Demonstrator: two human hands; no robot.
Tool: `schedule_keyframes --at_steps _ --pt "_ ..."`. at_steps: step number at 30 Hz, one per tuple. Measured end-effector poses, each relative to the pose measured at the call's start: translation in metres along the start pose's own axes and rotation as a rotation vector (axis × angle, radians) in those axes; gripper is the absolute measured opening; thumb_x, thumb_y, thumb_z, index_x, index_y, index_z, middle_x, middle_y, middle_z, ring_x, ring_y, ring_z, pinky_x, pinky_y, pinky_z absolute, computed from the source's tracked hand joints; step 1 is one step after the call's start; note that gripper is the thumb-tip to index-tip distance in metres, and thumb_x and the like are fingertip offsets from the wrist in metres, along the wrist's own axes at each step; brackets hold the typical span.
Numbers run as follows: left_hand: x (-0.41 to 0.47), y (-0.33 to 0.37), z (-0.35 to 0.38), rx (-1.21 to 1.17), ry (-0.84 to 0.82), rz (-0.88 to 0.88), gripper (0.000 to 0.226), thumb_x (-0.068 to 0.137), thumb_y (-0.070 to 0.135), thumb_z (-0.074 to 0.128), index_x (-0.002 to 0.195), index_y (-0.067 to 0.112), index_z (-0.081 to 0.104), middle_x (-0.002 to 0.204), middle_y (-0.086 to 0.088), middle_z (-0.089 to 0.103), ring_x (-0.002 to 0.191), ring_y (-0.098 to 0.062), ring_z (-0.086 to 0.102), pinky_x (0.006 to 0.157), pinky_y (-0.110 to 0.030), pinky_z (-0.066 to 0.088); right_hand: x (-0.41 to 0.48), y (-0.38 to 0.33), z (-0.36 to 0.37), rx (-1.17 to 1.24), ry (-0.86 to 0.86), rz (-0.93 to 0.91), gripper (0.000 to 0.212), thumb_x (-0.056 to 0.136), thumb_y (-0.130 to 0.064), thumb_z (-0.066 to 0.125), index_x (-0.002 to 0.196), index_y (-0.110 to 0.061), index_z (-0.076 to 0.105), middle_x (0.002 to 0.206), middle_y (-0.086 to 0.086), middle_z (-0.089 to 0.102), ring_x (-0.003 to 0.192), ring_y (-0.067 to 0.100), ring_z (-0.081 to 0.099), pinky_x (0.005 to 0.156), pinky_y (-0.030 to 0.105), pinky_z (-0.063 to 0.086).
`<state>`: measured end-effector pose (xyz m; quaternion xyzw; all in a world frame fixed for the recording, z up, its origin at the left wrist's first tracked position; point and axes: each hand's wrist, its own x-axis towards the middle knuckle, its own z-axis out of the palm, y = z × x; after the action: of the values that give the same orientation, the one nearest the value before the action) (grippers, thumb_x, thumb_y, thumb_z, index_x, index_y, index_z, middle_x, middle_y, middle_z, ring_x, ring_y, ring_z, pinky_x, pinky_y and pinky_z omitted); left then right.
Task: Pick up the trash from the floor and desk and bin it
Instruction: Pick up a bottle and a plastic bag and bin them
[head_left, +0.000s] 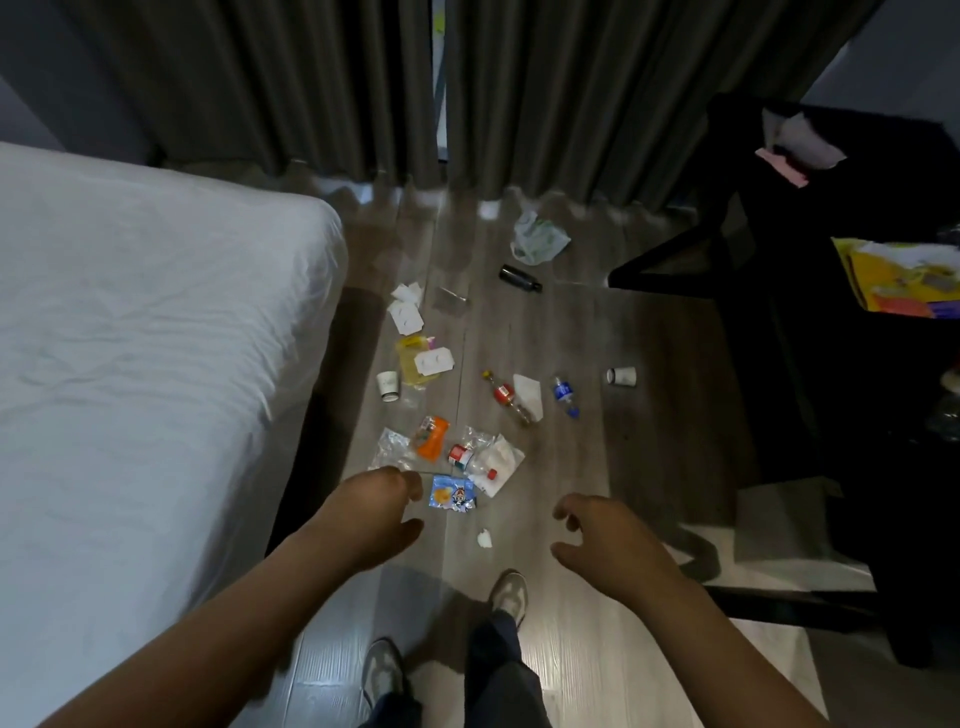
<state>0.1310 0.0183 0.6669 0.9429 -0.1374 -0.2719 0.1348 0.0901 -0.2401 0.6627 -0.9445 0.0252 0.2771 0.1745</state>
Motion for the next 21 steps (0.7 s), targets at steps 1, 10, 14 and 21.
schedule_keyframes --at_steps 1,10,14,21 --pt "0.012 0.004 0.0 0.004 -0.007 -0.004 0.035 0.088 0.037 0.059 0.12 0.024 0.056 0.116 0.005 0.061 0.1 -0.01 0.058 0.082 -0.019 0.042 0.012 0.007 -0.004 0.006 -0.008 -0.007 0.041 0.083 -0.037 0.065 0.122 -0.026 0.056 0.115 -0.004 0.063 0.102 0.01 0.059 0.08 0.019 0.043" --pt "0.115 0.027 0.037 0.001 -0.062 -0.089 0.039 0.09 0.037 0.057 0.127 0.025 0.051 0.119 0.003 0.058 0.102 -0.011 0.057 0.088 -0.023 0.048 0.117 0.073 -0.016 0.013 -0.096 -0.026 0.038 0.084 -0.034 0.065 0.12 -0.025 0.056 0.114 -0.002 0.062 0.103 0.013 0.057 0.087 0.023 0.047" --pt "0.172 0.016 0.07 0.005 -0.089 -0.098 0.041 0.089 0.034 0.057 0.128 0.024 0.051 0.122 0.001 0.058 0.105 -0.012 0.057 0.091 -0.025 0.048 0.167 0.097 0.005 0.026 -0.121 -0.023 0.038 0.087 -0.034 0.063 0.122 -0.024 0.054 0.116 -0.002 0.061 0.103 0.013 0.057 0.09 0.025 0.047" --pt "0.28 -0.028 0.153 0.067 -0.095 -0.052 0.045 0.086 0.032 0.059 0.129 0.021 0.05 0.12 -0.004 0.057 0.104 -0.019 0.057 0.086 -0.029 0.049 0.252 0.129 0.084 0.042 -0.067 -0.06 0.038 0.082 -0.022 0.071 0.117 -0.01 0.062 0.108 0.007 0.067 0.098 0.024 0.065 0.086 0.03 0.052"
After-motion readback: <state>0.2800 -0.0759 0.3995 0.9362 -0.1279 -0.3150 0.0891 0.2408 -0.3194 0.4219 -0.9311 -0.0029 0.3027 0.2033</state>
